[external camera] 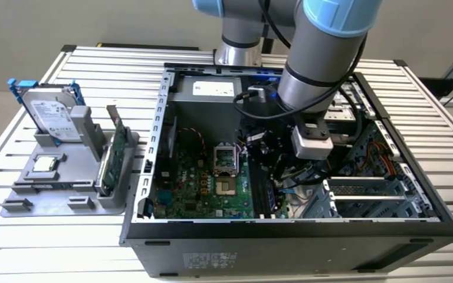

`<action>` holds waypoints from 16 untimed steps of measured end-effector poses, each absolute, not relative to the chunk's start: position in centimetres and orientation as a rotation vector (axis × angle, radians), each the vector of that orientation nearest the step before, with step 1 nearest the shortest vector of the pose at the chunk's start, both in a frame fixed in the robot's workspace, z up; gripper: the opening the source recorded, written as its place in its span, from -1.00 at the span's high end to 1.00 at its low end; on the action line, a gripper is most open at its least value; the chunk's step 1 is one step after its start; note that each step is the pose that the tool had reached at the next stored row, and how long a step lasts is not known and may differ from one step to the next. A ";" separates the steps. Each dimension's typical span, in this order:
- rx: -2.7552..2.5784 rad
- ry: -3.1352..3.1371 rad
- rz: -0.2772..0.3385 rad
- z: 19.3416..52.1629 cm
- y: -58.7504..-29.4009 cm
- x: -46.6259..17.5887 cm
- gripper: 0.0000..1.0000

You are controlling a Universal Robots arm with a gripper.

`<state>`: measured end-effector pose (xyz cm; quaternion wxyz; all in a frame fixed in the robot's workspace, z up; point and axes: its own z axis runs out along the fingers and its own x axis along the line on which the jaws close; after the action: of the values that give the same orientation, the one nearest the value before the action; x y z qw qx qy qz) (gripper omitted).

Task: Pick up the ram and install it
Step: 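Insert the ram into the slot, then press down the ram until it locks into place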

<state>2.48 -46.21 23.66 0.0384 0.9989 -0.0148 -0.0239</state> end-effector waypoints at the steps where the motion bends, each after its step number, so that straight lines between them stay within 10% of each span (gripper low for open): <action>1: 3.064 -0.045 -0.073 23.7 -46.2 2.5 -1.00; 3: 3.063 -0.045 -0.073 23.8 -46.2 2.5 -1.00; 4: 3.063 -0.045 -0.073 23.8 -46.2 2.5 1.00; 16: 3.063 -0.045 -0.073 24.0 -46.2 2.5 1.00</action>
<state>2.47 -46.21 24.03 0.0389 0.9988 -0.0148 -0.0239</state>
